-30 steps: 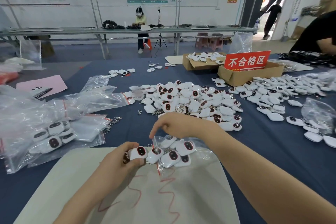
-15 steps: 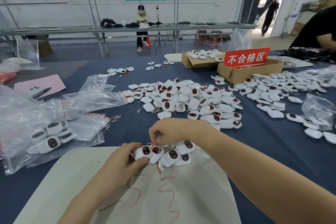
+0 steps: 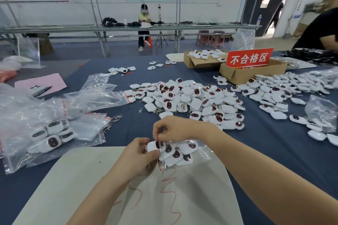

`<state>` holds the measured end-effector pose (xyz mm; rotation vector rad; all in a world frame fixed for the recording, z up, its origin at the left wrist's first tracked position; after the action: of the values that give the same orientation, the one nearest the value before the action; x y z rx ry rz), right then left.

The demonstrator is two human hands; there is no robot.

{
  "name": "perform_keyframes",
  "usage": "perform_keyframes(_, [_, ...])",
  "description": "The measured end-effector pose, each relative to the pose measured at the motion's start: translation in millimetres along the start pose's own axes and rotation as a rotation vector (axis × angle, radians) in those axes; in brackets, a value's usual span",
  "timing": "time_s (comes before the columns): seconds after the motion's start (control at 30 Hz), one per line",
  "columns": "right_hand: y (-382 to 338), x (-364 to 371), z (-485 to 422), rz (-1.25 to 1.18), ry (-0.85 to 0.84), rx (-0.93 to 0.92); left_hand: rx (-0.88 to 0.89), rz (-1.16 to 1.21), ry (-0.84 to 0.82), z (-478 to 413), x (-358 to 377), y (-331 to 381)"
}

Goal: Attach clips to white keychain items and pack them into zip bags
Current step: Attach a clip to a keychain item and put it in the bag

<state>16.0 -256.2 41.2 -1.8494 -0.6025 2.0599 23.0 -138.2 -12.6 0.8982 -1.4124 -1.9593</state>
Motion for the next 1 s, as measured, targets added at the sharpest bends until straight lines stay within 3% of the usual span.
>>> perform_keyframes(0.2, [2, -3, 1, 0.009, 0.017, 0.01, -0.02, 0.283, -0.099, -1, 23, 7])
perform_keyframes(0.27, [1, -3, 2, 0.002, 0.019, 0.012, -0.047, 0.347, -0.064, -4, 27, 6])
perform_keyframes(0.43, [3, -1, 0, 0.004, 0.033, 0.023, 0.076, -0.136, 0.022, -19, 18, 10])
perform_keyframes(0.47, [5, -2, 0, -0.004, 0.041, 0.03, 0.082, -0.11, 0.0, -20, 19, 8])
perform_keyframes(0.6, [10, -3, 3, -0.04, 0.047, 0.027, 0.036, 0.352, -0.068, -19, 29, 2])
perform_keyframes(0.67, [12, -6, 3, -0.112, 0.067, 0.017, 0.088, 0.242, 0.011, -22, 17, 1])
perform_keyframes(0.73, [19, -16, 4, -0.213, 0.135, 0.048, 0.233, -0.112, 0.072, -22, 9, 11])
perform_keyframes(0.8, [32, -30, 6, -0.273, 0.246, 0.1, 0.306, -0.26, 0.086, -20, 5, 19])
perform_keyframes(0.93, [61, -51, 13, -0.321, 0.433, 0.202, 0.323, -0.217, 0.002, -23, 3, 11])
perform_keyframes(1.0, [76, -54, 15, -0.331, 0.485, 0.26, 0.28, -0.011, 0.007, -27, -3, 2])
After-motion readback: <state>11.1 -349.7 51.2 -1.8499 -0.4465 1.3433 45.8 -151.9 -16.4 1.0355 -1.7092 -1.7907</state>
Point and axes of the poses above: each hand's wrist, its own z-axis away from the middle knuckle, its own x-axis out of the palm, y = z × x, the point moved 10 cm from there along -z, towards the middle knuckle, and after that the axes turned 6 degrees about z, right-handed, at the moved point
